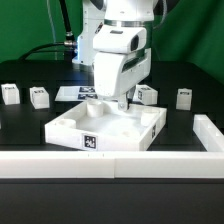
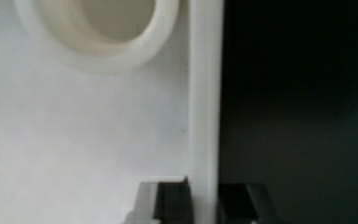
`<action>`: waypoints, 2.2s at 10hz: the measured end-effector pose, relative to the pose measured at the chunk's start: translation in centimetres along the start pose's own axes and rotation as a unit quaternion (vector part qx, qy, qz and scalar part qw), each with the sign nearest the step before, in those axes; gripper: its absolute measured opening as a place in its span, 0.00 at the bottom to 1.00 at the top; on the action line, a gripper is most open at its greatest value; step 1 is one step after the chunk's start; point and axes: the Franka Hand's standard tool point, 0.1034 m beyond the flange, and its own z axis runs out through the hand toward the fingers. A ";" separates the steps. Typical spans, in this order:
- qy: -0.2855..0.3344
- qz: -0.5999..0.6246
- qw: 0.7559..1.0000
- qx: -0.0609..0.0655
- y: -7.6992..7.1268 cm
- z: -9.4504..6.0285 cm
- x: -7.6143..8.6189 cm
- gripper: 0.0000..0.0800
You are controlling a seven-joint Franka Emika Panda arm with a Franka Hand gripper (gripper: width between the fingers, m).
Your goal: Assemble square table
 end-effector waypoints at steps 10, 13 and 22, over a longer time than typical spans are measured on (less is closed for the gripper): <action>0.022 -0.197 0.979 -0.041 0.5 -0.1 2.4 0.07; 0.032 -0.220 0.973 -0.059 1.8 0.0 4.7 0.07; 0.024 -0.215 0.975 -0.048 2.5 0.1 5.4 0.33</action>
Offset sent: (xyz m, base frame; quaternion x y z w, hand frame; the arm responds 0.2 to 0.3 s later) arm 0.0166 0.0389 0.0062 -0.0291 0.0552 -0.1991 0.9780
